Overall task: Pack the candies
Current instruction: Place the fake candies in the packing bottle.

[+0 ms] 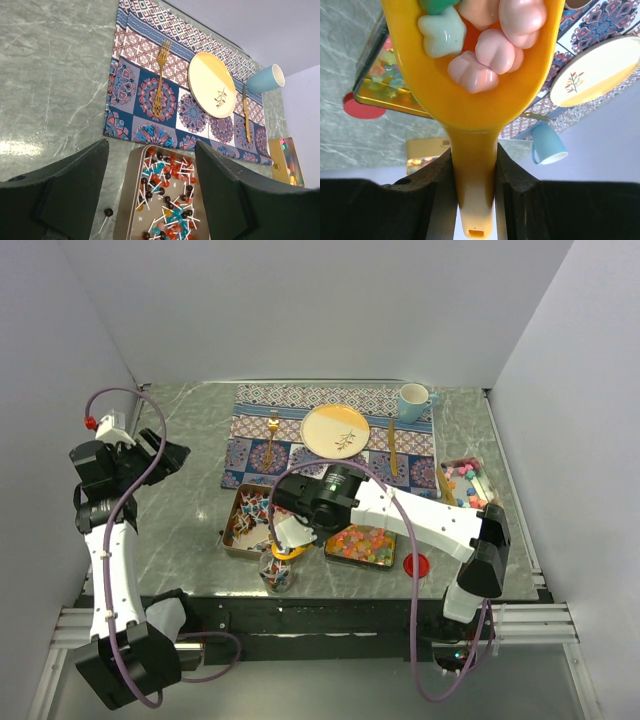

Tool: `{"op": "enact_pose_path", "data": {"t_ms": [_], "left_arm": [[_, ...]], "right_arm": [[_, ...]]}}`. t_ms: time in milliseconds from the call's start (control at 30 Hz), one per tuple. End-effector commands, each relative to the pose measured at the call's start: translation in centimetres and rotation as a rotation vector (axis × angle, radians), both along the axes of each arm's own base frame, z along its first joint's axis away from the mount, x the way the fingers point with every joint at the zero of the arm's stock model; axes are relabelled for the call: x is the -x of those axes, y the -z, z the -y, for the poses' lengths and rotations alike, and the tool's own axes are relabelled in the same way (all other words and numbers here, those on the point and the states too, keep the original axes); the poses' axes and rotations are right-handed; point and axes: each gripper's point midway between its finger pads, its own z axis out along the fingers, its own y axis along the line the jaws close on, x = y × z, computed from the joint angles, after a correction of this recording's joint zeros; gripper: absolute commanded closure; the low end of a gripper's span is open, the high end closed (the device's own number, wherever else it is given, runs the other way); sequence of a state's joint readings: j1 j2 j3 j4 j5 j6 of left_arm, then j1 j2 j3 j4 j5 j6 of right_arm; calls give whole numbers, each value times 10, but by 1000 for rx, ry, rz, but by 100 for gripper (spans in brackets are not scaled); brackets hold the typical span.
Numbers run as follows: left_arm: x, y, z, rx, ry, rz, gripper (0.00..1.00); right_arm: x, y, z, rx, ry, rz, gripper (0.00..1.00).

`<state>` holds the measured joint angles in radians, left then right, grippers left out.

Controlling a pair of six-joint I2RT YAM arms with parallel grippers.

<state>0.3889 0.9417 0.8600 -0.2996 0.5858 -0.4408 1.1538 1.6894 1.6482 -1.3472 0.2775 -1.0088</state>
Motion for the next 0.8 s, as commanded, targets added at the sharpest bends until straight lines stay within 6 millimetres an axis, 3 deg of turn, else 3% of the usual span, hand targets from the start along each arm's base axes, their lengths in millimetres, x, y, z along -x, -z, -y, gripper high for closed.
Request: {"op": "enact_pose_path", "data": {"t_ms": [0,767], "left_arm": [[0,-11,-1,-14,-7,59,24],[8,-9,0,7,-17,96,24]], "right_arm": [[0,-11,19,159,-96,58,100],[-22,-41,-8,285,-206,296,100]]}}
